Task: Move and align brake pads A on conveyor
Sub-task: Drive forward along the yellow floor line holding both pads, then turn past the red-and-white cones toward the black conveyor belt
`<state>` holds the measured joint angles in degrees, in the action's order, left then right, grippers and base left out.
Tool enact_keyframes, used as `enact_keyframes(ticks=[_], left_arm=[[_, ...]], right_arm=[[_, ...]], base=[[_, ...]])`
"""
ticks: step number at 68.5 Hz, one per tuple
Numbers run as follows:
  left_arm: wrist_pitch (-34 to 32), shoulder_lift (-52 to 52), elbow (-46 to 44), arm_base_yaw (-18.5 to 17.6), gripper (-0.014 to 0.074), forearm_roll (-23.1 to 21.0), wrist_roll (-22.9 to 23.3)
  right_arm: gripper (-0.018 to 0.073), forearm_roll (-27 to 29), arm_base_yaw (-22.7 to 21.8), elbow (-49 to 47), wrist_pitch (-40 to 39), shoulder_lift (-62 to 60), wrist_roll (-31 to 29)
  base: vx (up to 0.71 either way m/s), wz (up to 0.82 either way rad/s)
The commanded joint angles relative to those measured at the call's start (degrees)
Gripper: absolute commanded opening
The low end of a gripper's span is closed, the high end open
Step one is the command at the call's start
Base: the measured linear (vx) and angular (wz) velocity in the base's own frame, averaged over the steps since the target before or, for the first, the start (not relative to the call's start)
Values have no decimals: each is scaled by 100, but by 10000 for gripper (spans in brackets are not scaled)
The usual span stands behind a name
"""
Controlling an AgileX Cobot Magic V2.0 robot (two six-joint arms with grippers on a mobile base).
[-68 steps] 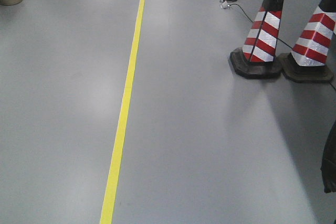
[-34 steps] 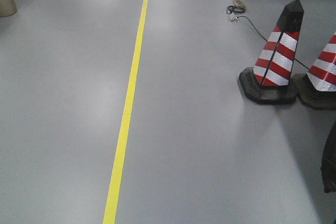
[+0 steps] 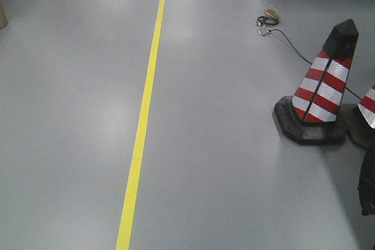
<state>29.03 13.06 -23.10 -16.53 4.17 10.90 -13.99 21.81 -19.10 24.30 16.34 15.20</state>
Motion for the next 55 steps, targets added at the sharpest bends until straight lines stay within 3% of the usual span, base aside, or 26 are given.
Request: enact_keyframes(ticks=[1,55], left_arm=[[-557,69,-171,-12,101,11,2],[-557,69,-171,-12,101,11,2]], right_arm=[[43,-116,-6,-166,-526,45,-33],[43,-116,-6,-166,-526,45,-33]], base=[[52,-2],[50,-3]])
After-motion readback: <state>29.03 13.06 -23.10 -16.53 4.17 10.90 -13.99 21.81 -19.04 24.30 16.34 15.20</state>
